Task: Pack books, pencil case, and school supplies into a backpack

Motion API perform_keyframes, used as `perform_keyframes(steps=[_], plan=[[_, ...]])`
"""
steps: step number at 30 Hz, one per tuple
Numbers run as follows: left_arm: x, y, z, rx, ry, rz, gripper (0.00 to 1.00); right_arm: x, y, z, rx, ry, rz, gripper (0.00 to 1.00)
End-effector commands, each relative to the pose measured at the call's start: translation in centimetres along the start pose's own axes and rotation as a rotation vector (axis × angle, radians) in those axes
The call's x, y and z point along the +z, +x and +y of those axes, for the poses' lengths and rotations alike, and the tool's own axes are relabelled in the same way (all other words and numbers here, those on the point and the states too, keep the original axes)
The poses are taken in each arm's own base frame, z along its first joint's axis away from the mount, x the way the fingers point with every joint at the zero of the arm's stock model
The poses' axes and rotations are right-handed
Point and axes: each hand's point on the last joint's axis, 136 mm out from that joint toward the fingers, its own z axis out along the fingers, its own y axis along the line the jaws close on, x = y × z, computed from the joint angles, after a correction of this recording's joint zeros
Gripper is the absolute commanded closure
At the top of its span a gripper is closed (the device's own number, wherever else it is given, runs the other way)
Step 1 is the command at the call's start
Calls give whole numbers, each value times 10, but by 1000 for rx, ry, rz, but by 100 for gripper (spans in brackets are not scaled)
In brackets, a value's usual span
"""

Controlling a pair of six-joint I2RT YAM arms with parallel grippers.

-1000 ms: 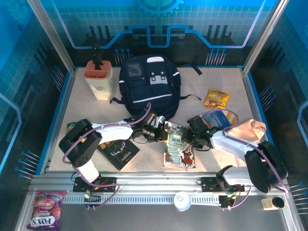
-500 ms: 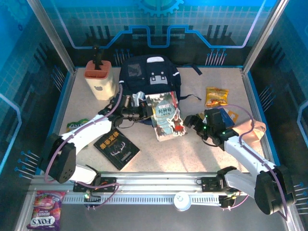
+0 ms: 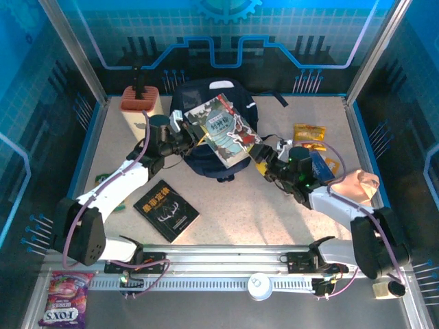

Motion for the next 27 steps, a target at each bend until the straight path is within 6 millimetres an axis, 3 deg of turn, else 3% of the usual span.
perform_keyframes(steps=[1, 6, 10, 14, 20, 27], plan=[[-4, -19, -30, -49, 108, -72, 100, 10, 0, 44, 40, -202, 4, 0], [-5, -20, -33, -95, 133, -79, 100, 36, 9, 53, 108, -281, 35, 1], [-7, -18, -31, -109, 127, -79, 100, 50, 10, 54, 153, -349, 28, 16], [-12, -18, -24, -101, 97, -94, 100, 54, 3, 52, 187, -405, -3, 31], [-14, -16, -8, -96, 50, -102, 100, 56, 6, 44, 185, -377, -1, 41], [-10, -16, 10, -113, -3, -99, 100, 51, 4, 41, 134, -300, -11, 63]])
